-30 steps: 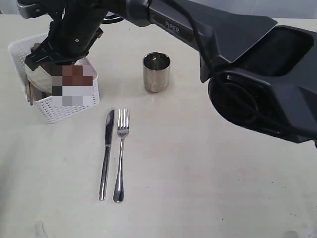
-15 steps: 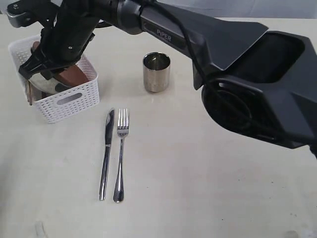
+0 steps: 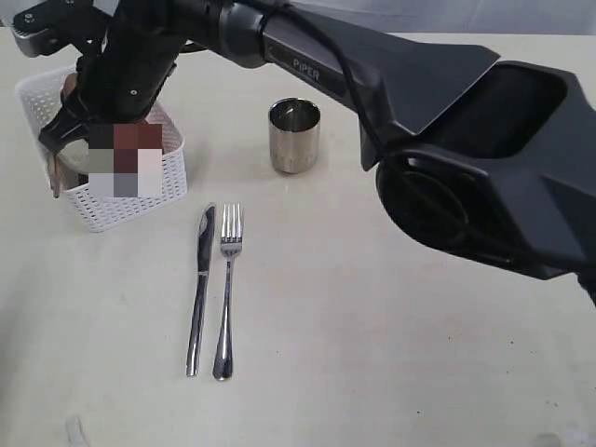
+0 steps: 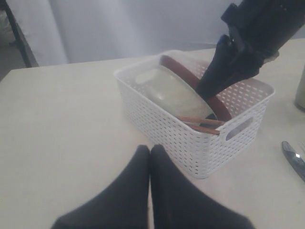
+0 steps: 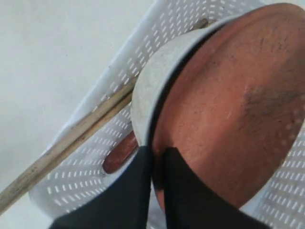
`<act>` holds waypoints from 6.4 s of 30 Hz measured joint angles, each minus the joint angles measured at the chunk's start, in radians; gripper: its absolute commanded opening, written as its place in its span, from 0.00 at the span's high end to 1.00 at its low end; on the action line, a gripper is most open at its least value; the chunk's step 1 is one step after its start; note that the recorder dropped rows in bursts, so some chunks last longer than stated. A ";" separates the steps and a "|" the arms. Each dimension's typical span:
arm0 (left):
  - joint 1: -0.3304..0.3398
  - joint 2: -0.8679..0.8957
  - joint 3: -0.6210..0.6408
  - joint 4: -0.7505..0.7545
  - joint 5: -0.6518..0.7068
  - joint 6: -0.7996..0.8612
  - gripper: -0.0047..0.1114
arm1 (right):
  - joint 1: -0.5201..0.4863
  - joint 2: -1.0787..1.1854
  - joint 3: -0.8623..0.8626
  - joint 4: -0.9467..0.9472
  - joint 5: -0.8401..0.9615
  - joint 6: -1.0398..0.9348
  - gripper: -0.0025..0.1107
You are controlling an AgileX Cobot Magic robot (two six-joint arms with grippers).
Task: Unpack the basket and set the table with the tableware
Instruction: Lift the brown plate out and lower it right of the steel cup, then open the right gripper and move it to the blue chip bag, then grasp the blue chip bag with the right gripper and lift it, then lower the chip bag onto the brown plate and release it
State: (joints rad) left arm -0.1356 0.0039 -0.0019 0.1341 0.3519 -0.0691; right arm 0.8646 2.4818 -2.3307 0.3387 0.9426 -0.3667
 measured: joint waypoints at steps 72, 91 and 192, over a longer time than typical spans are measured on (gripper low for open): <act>0.000 0.000 0.000 0.000 0.000 0.000 0.96 | -0.298 -0.490 0.942 -0.687 -0.039 0.162 0.98; 0.000 0.000 0.000 0.000 0.000 0.000 0.96 | -0.290 -0.484 0.942 -0.693 -0.039 0.169 0.56; 0.000 0.000 0.000 0.000 0.000 0.000 0.96 | -0.788 -0.554 1.181 0.250 -0.311 0.115 0.67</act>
State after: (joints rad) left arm -0.1356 0.0039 -0.0019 0.1341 0.3519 -0.0691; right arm 0.0768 1.9277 -1.1502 0.5885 0.6316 -0.2516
